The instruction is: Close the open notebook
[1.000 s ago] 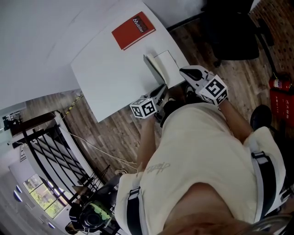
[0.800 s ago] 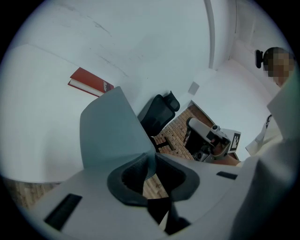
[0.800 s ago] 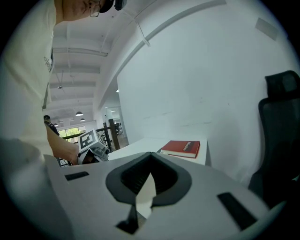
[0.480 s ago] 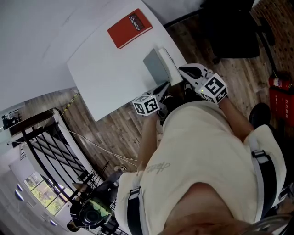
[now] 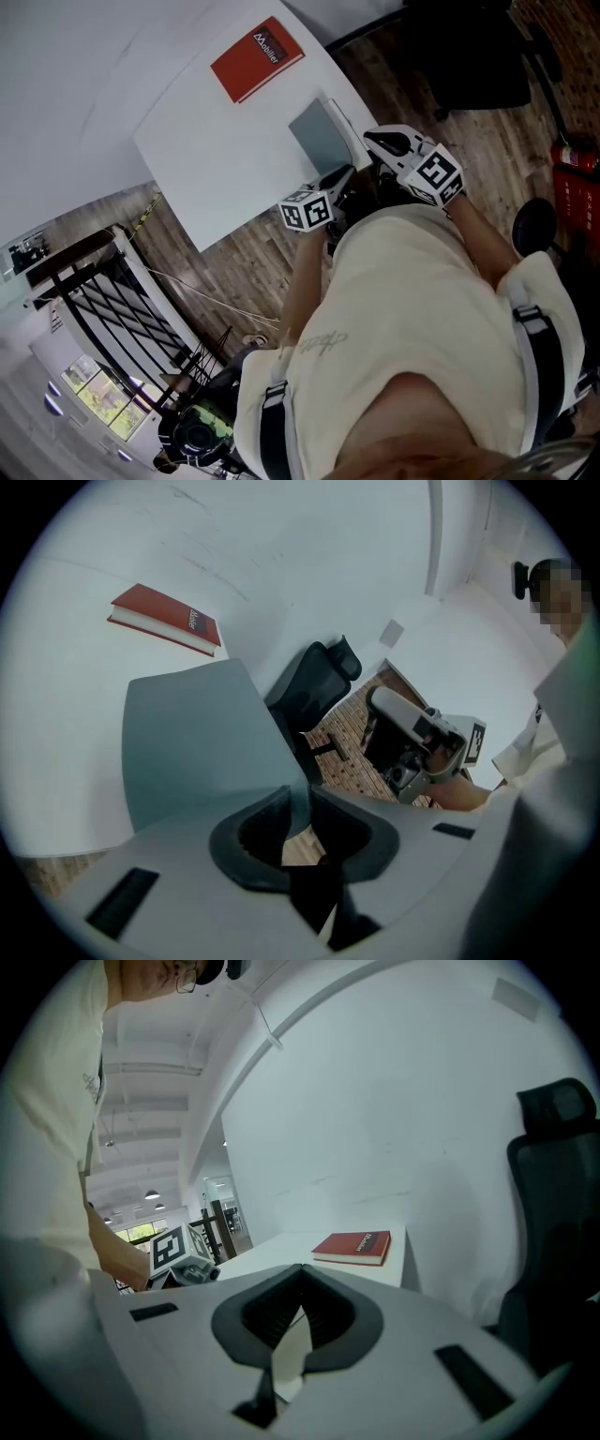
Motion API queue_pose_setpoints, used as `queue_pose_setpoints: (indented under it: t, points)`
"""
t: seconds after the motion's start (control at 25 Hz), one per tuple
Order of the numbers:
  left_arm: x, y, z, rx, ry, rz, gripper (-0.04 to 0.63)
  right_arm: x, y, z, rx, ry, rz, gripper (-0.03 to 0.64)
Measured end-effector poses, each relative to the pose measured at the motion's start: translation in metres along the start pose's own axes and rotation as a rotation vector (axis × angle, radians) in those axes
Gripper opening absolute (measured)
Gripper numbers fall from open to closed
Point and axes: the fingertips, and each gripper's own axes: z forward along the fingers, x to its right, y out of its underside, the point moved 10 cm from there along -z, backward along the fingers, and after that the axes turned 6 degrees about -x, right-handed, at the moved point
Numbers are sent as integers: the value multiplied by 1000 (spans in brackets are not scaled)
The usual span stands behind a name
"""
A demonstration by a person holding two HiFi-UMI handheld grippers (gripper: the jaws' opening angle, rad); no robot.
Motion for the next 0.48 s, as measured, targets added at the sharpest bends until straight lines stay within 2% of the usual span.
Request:
queue_pose_setpoints:
  t: [0.16,0.32,0.48]
  points:
    - [7,-2,9,-62,45,57,100,1,3,4,-1,-5,15,8]
    - [20,2,18,-144,63,146,106,4,10,5,-7,1,31,8]
    - [18,2,15,-125,45,136,106,5,12,7,-3,10,40,8]
